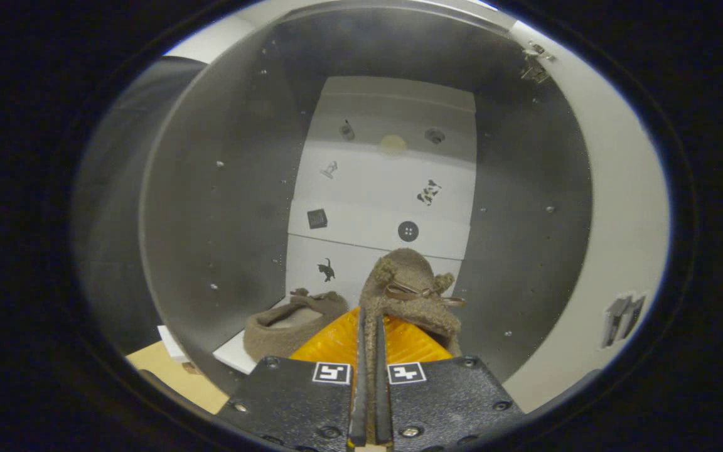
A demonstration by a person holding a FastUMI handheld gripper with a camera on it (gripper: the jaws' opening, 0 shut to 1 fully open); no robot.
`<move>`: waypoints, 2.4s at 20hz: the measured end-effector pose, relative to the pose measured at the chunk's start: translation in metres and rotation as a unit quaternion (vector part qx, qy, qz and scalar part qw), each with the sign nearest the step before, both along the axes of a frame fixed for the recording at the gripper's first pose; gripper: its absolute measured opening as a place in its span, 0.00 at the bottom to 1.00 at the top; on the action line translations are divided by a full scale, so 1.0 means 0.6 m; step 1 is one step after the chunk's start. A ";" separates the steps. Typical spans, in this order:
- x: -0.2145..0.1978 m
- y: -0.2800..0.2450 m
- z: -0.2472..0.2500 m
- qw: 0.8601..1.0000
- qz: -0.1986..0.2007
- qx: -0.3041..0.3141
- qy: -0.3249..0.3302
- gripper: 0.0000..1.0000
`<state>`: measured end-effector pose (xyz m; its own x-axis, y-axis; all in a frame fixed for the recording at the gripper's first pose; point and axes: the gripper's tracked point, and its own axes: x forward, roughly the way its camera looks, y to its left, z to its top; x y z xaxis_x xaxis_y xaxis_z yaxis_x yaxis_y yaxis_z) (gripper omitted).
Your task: Open the shoe cabinet door, grab the shoes and put them into the shoe cabinet, then close the shoe cabinet door.
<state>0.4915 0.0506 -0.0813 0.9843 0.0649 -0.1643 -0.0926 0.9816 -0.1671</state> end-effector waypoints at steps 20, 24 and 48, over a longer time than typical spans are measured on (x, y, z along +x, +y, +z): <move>0.070 0.017 -0.058 0.998 -0.048 -0.022 0.015 0.83; 0.001 0.018 0.004 0.998 -0.056 0.016 -0.030 1.00; -0.742 -0.029 0.406 0.977 0.002 -0.034 -0.213 1.00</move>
<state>0.0465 0.0329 0.1621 0.9643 0.0715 0.2551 -0.0037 0.9665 -0.2567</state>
